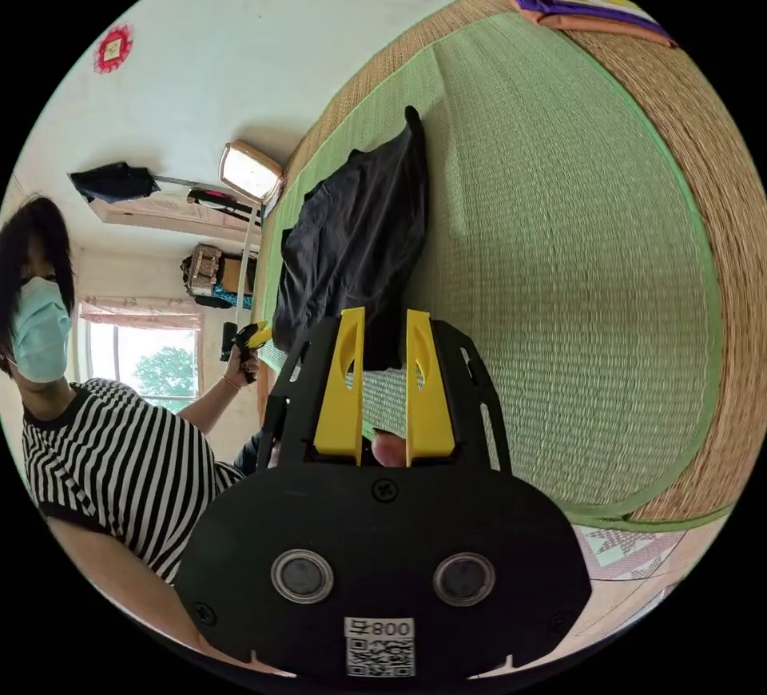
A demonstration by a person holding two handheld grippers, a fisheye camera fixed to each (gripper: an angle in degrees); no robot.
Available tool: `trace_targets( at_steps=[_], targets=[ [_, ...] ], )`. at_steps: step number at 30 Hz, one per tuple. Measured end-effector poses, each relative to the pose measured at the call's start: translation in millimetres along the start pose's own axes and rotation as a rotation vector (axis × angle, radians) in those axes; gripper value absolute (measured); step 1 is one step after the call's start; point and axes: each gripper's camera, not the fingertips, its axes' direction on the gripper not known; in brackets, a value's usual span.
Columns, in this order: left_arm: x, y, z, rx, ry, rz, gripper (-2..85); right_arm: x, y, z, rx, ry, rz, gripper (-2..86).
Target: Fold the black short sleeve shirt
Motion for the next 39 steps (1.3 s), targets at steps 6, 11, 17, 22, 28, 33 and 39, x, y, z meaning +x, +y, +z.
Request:
trace_targets(
  at_steps=[6,11,17,22,28,33,39],
  targets=[
    [1,-11,17,-0.097,-0.073,0.000,4.6,-5,9,-23,-0.030,-0.116,0.019,7.3],
    [11,-17,11,-0.096,-0.067,0.029,3.2,-16,9,-46,-0.072,-0.177,-0.008,5.4],
    [13,-18,17,-0.096,-0.063,0.020,2.8,-15,17,-70,-0.082,-0.216,0.000,6.8],
    [14,-17,22,-0.093,-0.061,0.006,2.4,-16,25,-83,-0.080,-0.324,-0.011,2.9],
    [20,-15,8,-0.051,-0.090,0.017,1.5,-32,28,-126,-0.142,-0.262,-0.063,0.6],
    [-7,-5,33,-0.089,-0.136,-0.063,1.4,-14,43,-97,-0.262,-0.184,0.024,0.4],
    [-10,13,42,-0.042,-0.140,-0.087,2.0,5,62,-96,-0.205,-0.274,0.101,0.3]
  ],
)
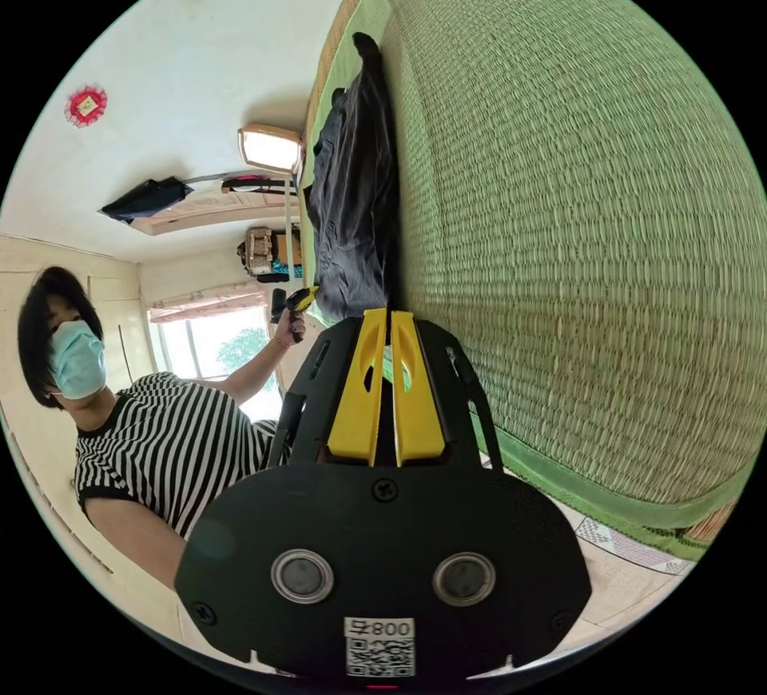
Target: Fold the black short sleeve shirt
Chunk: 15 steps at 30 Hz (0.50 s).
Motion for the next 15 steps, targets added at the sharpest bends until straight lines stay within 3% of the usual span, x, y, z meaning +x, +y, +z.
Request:
trace_targets(
  at_steps=[4,7,10,15],
  targets=[
    [23,17,-10,0.101,-0.092,0.039,2.6,-10,3,-1,0.025,-0.007,-0.008,0.3],
    [77,30,5,0.118,-0.188,0.205,3.8,-18,4,-2,0.048,-0.022,-0.008,0.3],
    [157,40,63,0.015,-0.176,0.476,6.5,-27,2,-2,0.068,-0.043,-0.011,0.3],
    [305,84,231,-0.286,-0.026,0.948,10.3,-46,-6,6,0.077,-0.044,-0.028,0.4]
  ],
)
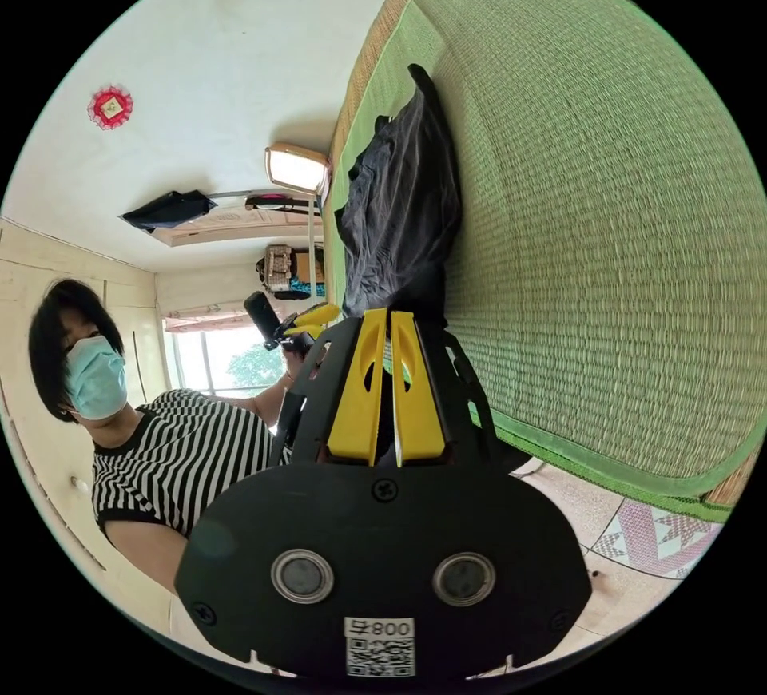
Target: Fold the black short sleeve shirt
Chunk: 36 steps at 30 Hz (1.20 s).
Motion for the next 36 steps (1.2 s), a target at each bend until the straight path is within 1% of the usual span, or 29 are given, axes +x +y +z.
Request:
trace_targets(
  at_steps=[1,3,4,6,9,11,16,18,21,23,27,36],
  targets=[
    [13,-12,16,-0.030,-0.004,0.052,10.7,-2,-1,2,-0.002,0.004,-0.003,0.5],
    [59,-48,70,-0.112,-0.132,0.201,11.6,-7,-4,8,-0.019,0.033,-0.014,0.5],
    [68,-54,81,-0.135,-0.170,0.235,11.6,-8,-5,10,-0.022,0.041,-0.015,0.5],
    [96,-66,119,-0.210,-0.339,0.316,8.9,-8,-6,19,-0.044,0.054,-0.023,0.6],
    [109,-64,150,-0.267,-0.469,0.360,3.3,0,-7,38,-0.097,0.128,-0.024,1.0],
    [112,-62,155,-0.271,-0.444,0.347,2.3,7,-9,44,-0.093,0.154,-0.029,1.4],
    [111,-60,162,-0.247,-0.394,0.282,1.4,22,-42,41,0.054,0.263,-0.061,4.9],
    [113,-59,167,-0.243,-0.386,0.274,1.3,26,-80,51,0.102,0.367,-0.083,7.8],
    [115,-58,172,-0.238,-0.374,0.270,1.2,32,-135,75,0.125,0.430,-0.113,9.3],
    [115,-57,173,-0.235,-0.364,0.266,1.1,37,-167,91,0.124,0.444,-0.127,9.6],
    [111,-58,175,-0.218,-0.327,0.240,1.2,50,-220,120,0.117,0.398,-0.152,9.2],
    [97,-52,179,-0.193,-0.270,0.212,1.1,81,-270,182,0.025,0.353,-0.200,8.2]
  ],
)
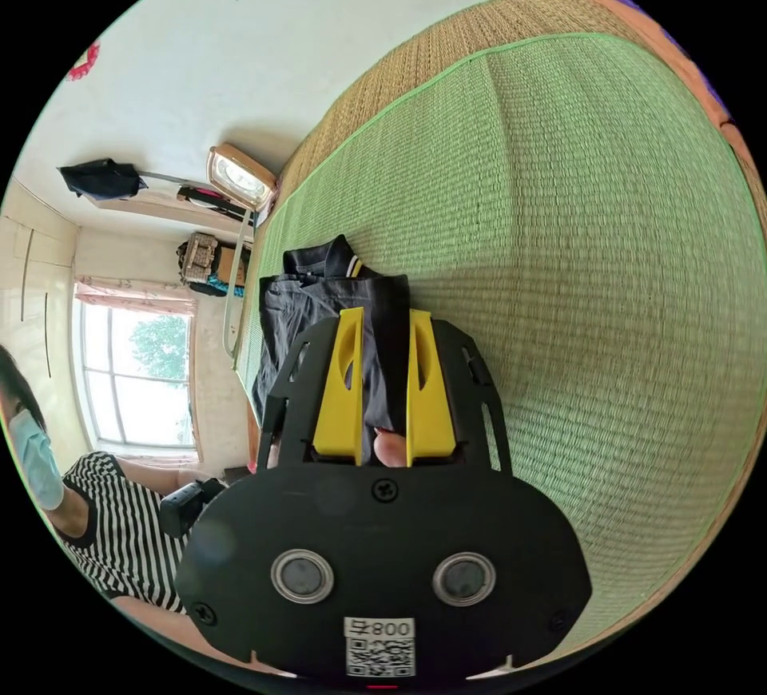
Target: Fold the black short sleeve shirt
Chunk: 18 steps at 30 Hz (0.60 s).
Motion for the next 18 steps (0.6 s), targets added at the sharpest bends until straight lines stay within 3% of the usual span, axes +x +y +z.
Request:
trace_targets(
  at_steps=[18],
  targets=[
    [-31,37,-22,0.089,0.054,-0.041,1.0,53,-20,83,-0.018,0.035,0.042,4.3]
  ],
)
